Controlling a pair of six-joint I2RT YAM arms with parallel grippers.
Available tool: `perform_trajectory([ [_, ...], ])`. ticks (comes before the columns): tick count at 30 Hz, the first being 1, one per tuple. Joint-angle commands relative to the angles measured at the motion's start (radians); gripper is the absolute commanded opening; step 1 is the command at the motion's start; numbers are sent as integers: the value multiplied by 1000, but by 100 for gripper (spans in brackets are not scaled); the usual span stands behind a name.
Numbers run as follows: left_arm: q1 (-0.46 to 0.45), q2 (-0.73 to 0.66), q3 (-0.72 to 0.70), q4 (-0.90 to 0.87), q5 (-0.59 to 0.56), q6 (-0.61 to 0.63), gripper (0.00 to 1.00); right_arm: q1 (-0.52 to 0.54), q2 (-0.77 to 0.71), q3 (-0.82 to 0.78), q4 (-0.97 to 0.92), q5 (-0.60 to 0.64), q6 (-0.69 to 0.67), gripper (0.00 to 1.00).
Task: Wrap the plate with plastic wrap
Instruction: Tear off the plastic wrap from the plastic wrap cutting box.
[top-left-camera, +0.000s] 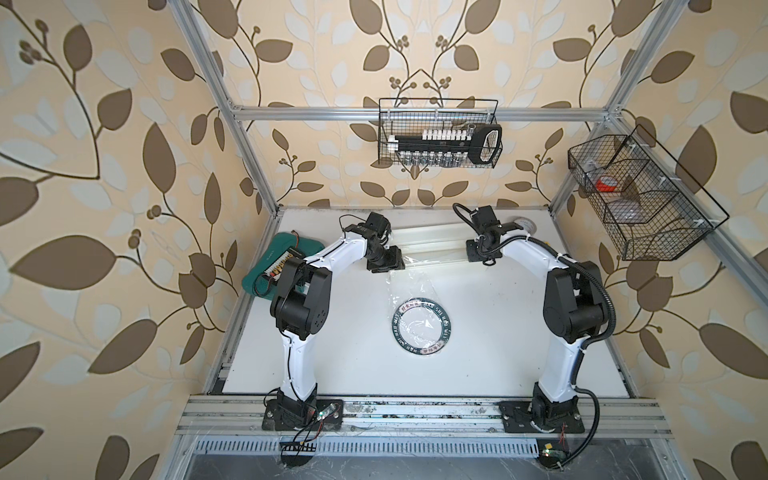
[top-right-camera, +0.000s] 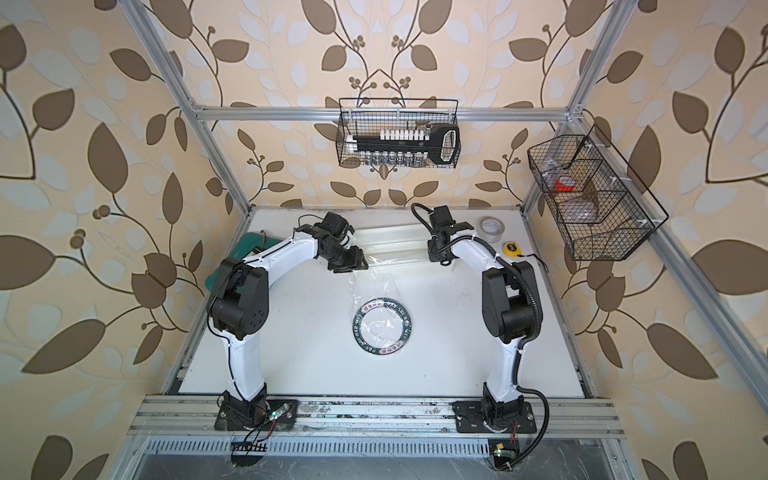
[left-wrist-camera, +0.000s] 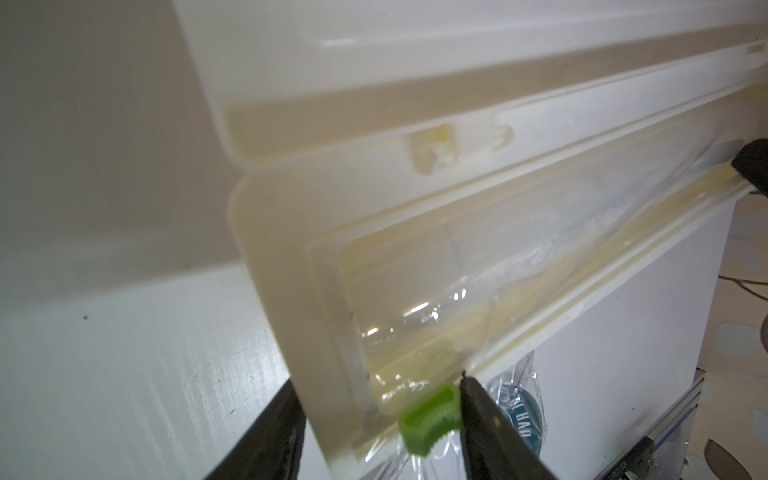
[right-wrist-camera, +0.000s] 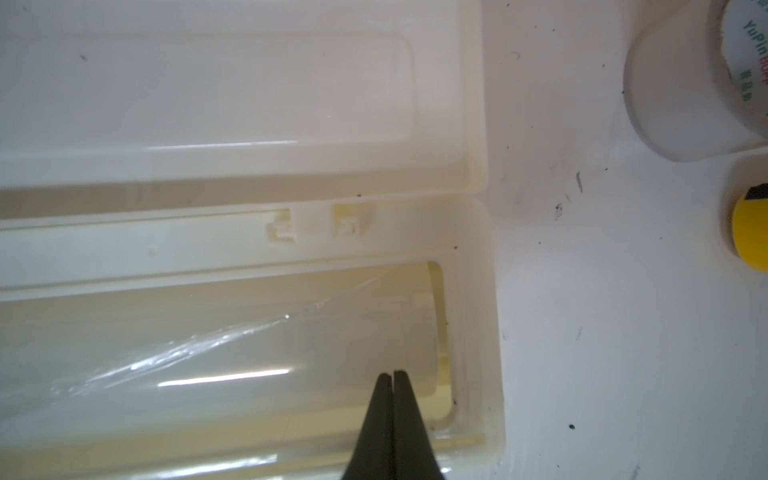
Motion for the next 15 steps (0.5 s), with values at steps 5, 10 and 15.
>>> perform_trajectory([
  [5, 58, -31, -54, 59, 87, -18, 45, 1, 15, -26, -34, 10, 5, 4],
  [10, 73, -36, -93, 123, 165, -27, 29, 3, 23, -22, -35, 13, 7, 4],
  [15, 85, -24, -112, 163, 211, -23, 18, 2, 24, -23, -35, 21, 4, 4],
])
